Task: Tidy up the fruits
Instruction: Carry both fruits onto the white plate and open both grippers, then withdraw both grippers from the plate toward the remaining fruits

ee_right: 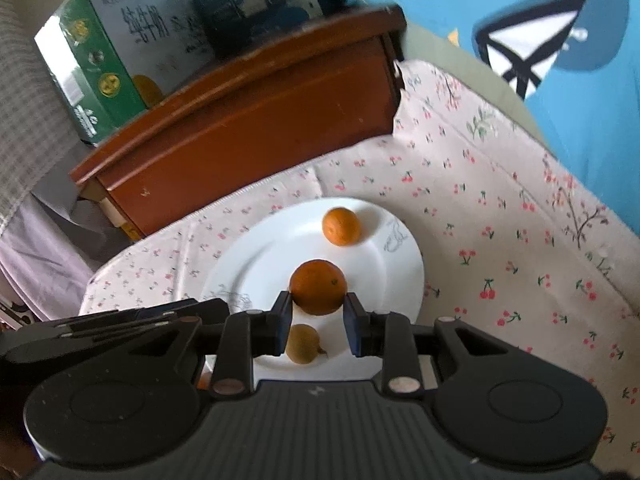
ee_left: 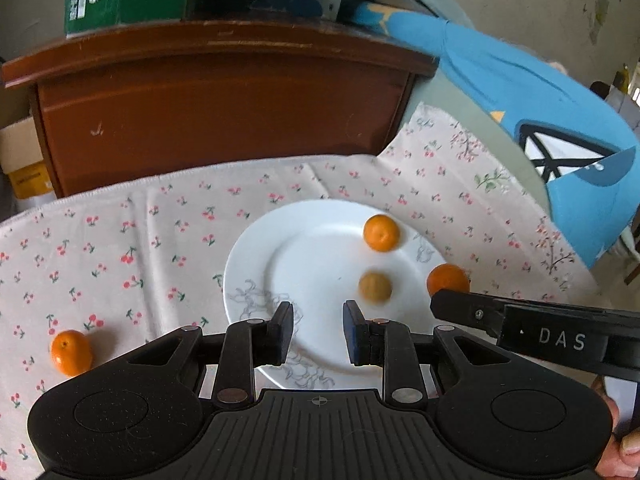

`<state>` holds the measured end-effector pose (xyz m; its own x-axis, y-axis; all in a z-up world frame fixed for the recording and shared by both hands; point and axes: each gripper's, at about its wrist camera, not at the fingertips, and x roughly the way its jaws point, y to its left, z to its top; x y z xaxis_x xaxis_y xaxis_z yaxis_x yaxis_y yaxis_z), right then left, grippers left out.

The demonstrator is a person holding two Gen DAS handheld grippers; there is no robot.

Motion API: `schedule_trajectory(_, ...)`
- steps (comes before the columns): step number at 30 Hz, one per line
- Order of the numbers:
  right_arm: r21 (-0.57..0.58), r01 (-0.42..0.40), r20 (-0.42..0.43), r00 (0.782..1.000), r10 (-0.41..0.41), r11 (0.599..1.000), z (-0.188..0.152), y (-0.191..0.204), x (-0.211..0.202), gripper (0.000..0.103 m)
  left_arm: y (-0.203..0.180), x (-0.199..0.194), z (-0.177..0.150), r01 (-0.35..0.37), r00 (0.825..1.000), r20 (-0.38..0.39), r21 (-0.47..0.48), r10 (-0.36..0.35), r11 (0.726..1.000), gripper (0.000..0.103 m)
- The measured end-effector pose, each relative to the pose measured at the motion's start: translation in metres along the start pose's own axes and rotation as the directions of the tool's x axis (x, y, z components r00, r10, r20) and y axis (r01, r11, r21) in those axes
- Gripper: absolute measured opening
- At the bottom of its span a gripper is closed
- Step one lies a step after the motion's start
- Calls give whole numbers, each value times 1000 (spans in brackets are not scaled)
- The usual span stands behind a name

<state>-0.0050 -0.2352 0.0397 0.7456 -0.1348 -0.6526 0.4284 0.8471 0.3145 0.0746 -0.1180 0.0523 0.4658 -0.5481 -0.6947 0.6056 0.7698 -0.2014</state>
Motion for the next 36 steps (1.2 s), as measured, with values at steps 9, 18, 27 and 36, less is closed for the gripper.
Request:
schedule_trajectory(9, 102, 12, -31, 999, -9, 995, 2, -13, 18, 31, 5, -2, -7, -23, 999, -32, -78, 20, 997, 78)
schedule_trajectory(18, 88, 0, -8, 1000, 1, 996, 5, -6, 11, 41, 1, -7, -4, -26, 997, -75, -89, 19, 996, 94)
schedule_trajectory(27, 61, 5, -2, 1000, -4, 998, 0, 1, 4, 45, -5, -20, -9, -77, 994, -77, -48, 73, 996, 97)
schedule_trajectory(36, 18, -7, 24, 1000, 7, 1000, -8, 18, -13, 49, -11, -48, -16, -85, 996, -32, -14, 85, 996, 99)
